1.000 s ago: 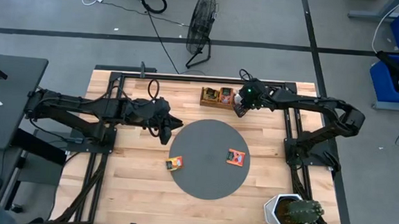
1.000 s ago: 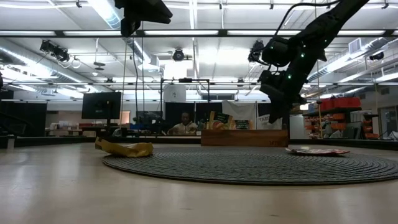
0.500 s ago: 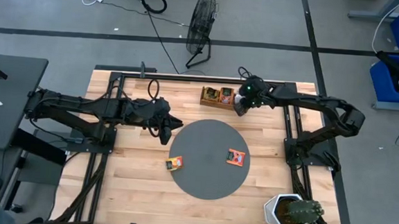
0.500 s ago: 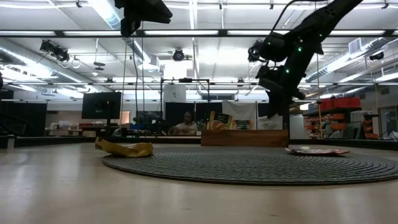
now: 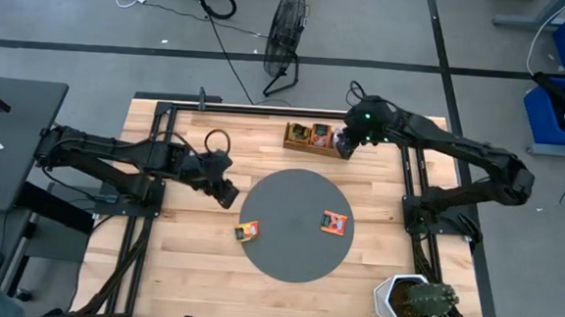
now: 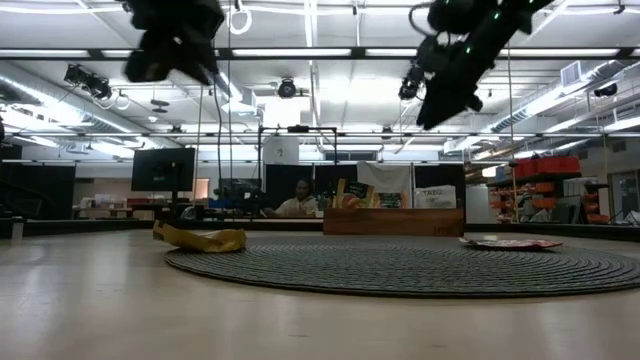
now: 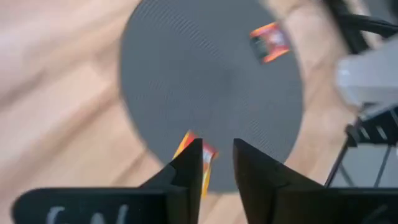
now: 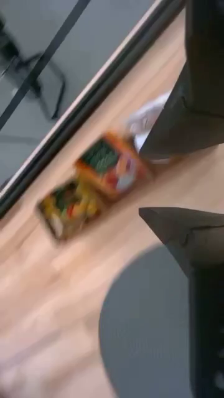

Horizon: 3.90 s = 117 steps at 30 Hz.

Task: Pick & Place Tea
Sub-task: Put the yellow tea bag into the left section of the wooden organizer

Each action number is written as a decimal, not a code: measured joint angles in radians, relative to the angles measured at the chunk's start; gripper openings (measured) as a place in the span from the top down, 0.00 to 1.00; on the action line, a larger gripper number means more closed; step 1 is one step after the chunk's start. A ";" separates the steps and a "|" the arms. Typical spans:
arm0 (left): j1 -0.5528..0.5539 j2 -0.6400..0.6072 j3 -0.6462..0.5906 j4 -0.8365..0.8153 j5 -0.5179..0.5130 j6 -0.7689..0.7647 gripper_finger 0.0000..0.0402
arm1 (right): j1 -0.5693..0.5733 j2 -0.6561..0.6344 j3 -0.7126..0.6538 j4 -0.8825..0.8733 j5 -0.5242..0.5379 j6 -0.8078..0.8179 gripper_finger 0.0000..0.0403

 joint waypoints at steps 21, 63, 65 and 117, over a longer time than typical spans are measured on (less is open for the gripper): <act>-0.216 0.274 0.000 -0.043 0.022 -0.824 0.37 | 0.473 0.097 0.001 0.209 0.043 0.129 0.65; -0.366 0.481 0.000 0.023 -0.238 -1.286 0.37 | 0.584 0.337 0.000 0.537 -0.182 -0.009 0.65; -0.365 0.480 0.000 0.023 -0.226 -1.287 0.37 | 0.572 0.337 0.000 0.539 -0.183 -0.011 0.65; -0.351 0.635 0.004 0.147 -0.216 -1.330 0.46 | 0.563 0.338 0.000 0.545 -0.111 0.068 0.65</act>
